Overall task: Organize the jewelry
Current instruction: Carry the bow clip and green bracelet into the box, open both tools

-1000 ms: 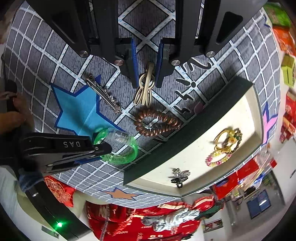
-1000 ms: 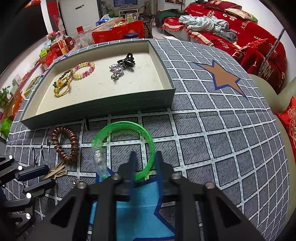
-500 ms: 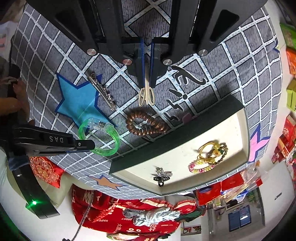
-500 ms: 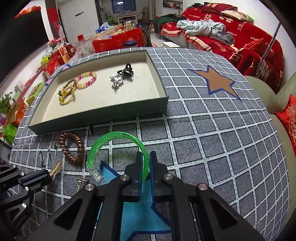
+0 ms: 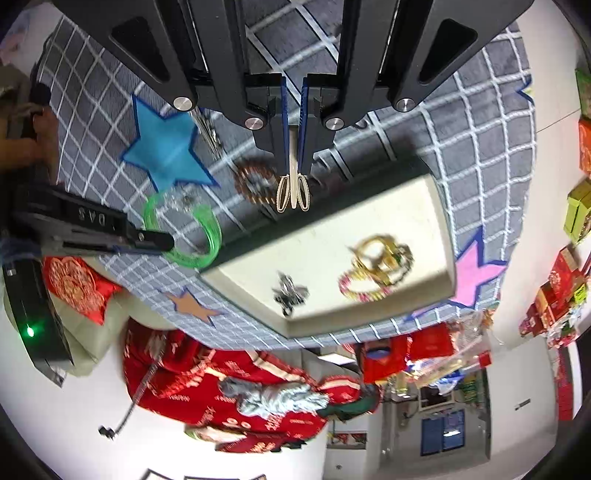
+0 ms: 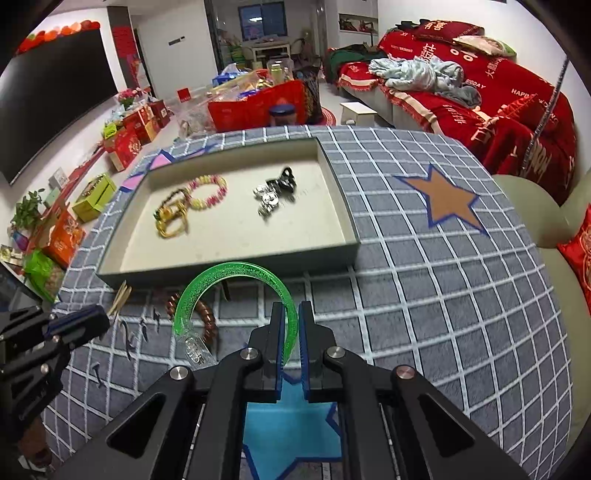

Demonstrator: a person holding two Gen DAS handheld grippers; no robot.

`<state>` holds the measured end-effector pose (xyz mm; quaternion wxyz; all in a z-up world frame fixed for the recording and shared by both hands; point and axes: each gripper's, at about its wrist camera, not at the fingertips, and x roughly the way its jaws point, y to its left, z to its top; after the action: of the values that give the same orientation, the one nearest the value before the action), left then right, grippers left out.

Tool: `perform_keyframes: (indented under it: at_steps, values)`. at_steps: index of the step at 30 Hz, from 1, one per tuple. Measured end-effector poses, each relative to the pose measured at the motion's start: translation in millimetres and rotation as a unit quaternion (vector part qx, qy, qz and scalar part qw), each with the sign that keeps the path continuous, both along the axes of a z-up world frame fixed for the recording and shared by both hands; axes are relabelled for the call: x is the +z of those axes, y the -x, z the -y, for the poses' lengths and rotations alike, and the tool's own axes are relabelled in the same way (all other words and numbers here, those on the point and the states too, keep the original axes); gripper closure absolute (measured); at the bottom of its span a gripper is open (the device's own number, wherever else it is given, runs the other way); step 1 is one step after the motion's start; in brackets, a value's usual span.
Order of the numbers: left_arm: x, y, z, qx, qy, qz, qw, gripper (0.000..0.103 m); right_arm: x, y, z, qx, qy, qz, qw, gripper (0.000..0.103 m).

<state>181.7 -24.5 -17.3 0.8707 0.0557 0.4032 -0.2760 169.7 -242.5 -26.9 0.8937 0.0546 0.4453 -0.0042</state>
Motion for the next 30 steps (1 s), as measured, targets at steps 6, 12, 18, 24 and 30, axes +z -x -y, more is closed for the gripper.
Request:
perform_keyframes:
  at_steps: [6, 12, 18, 24, 30]
  values:
    - [10, -25, -9, 0.026, 0.014, 0.005, 0.9995, 0.081, 13, -26, -7, 0.013, -0.004, 0.005, 1.0, 0.095]
    - [8, -57, -15, 0.048, 0.016, 0.0, 0.9987, 0.081, 17, -66, -17, 0.026, -0.003, 0.001, 1.0, 0.095]
    - [-2, -86, -16, 0.06, 0.001, -0.007, 0.9982, 0.081, 3, -103, -26, 0.034, -0.011, -0.015, 0.999, 0.095]
    - [-21, -106, -14, 0.063, -0.014, -0.033, 0.9974, 0.081, -22, -129, -37, 0.046, -0.016, -0.046, 0.998, 0.095]
    - [-39, -116, -9, 0.061, -0.039, -0.054, 0.9959, 0.081, -44, -144, -40, 0.049, -0.019, -0.074, 0.996, 0.095]
